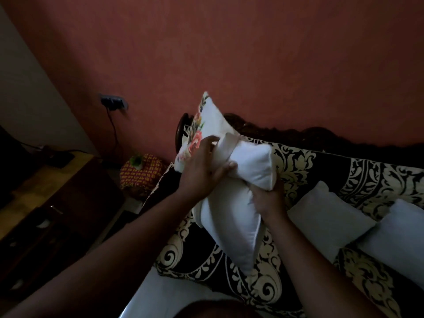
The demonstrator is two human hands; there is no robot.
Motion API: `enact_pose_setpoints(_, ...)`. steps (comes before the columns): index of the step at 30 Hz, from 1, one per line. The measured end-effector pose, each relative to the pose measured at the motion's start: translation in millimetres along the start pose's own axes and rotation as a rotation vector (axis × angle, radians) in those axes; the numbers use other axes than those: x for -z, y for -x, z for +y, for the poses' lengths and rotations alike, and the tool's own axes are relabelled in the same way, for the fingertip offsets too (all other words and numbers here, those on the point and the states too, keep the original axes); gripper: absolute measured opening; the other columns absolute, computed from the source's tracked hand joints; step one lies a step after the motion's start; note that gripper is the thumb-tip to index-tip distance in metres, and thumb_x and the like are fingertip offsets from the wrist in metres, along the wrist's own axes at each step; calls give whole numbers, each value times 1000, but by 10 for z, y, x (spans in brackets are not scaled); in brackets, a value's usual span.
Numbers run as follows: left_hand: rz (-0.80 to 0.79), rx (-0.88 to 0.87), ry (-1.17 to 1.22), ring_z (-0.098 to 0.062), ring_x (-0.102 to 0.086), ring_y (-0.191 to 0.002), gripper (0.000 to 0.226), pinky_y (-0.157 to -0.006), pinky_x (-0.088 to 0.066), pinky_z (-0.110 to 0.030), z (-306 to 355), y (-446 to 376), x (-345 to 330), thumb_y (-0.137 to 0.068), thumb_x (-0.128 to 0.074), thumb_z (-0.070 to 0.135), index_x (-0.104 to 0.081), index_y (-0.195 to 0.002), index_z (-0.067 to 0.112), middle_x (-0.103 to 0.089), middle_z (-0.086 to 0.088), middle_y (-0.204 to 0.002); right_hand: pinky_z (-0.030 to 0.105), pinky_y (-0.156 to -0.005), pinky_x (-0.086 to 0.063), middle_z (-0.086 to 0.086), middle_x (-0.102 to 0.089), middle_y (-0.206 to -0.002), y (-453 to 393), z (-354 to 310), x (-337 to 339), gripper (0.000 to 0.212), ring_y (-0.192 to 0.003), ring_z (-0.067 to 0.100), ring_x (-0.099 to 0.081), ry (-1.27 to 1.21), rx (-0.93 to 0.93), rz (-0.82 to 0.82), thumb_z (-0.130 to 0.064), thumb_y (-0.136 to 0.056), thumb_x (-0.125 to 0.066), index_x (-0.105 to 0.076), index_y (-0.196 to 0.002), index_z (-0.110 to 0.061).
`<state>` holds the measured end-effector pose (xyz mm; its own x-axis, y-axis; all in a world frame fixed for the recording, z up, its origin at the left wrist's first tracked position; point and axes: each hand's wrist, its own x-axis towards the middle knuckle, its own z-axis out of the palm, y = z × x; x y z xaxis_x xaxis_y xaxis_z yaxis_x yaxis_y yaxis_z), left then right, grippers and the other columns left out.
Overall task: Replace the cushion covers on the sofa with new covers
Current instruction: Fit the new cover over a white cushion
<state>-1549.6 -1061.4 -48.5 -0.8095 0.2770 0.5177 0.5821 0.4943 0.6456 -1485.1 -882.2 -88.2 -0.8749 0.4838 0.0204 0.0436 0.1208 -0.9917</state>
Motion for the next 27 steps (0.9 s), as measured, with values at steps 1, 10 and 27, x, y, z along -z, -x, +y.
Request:
enact_pose_setpoints(1,-16,44,-74,-15,-54,-92,64,-79,-47,-34,-175,91,-1,-84,-68,63,-47,-124,18,-54,5,-105,3,-66,-40,-22,-56,-93,-53,9,47,42,-78,-11,-56,-82,5,35,-5,-78,-85,-55,-99,-28)
enact_pose_setpoints(10,-8,189,-252,-31,-67,-87,24,-68,-50,-39,-531,298,-135,-95,-49,41,-60,-103,22,-69,-4,-90,40,-83,-60,9,-71,-123,-358,-48,223,56,-107,24,-70,-568,-15,-134,1,-84,-74,-57,-136,-10)
enact_pose_setpoints(27,221,190,-185,-34,-63,-80,28,-65,-48,-43,-267,20,-213,-84,-44,35,-58,-92,12,-66,-11,-86,46,-91,-58,6,-78,-105,362,349,-101,66,-98,24,-75,-374,-655,-197,-33,-59,-96,-71,-116,-11)
